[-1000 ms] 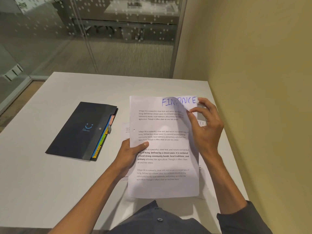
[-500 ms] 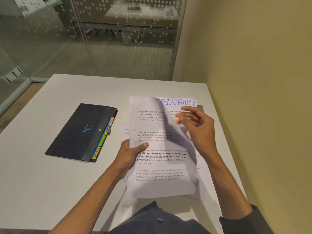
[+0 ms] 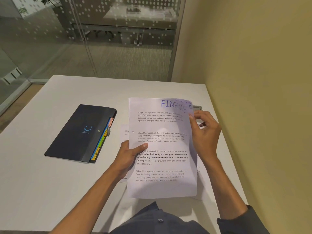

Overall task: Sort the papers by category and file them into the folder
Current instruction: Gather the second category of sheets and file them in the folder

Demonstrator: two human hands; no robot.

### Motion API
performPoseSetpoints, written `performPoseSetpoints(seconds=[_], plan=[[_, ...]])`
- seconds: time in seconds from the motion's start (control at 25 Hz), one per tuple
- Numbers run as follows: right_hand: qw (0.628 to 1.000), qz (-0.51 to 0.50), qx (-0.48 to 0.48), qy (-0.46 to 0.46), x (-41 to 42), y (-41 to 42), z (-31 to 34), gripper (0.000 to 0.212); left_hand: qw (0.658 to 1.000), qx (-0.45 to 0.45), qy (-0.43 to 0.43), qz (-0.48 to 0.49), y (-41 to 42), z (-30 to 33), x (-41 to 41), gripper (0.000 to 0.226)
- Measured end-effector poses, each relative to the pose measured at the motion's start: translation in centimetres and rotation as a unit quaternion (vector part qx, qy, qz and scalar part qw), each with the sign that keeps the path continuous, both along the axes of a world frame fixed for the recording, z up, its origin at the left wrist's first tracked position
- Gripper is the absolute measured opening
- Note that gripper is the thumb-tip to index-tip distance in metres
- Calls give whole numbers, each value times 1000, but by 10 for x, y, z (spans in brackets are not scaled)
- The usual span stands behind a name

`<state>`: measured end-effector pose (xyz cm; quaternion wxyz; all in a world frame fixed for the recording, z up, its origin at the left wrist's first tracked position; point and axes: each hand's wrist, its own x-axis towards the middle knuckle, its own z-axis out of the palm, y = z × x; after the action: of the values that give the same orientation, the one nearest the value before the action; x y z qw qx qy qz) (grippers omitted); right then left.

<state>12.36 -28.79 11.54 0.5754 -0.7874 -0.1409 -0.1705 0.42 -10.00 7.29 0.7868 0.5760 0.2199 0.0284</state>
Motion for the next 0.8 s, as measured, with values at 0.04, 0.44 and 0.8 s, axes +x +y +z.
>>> performPoseSetpoints(seconds=[0.04, 0.44, 0.8], plan=[[1000, 3, -20, -21, -1, 1, -1, 11, 1000, -1, -1, 0, 0, 0, 0, 20], [931, -38, -288, -222, -4, 3, -16, 48, 1000, -20, -11, 2, -1, -1, 1, 22], [968, 111, -163, -153, -14, 3, -12, 57, 1000, -25, -13, 6, 1, -2, 1, 21]])
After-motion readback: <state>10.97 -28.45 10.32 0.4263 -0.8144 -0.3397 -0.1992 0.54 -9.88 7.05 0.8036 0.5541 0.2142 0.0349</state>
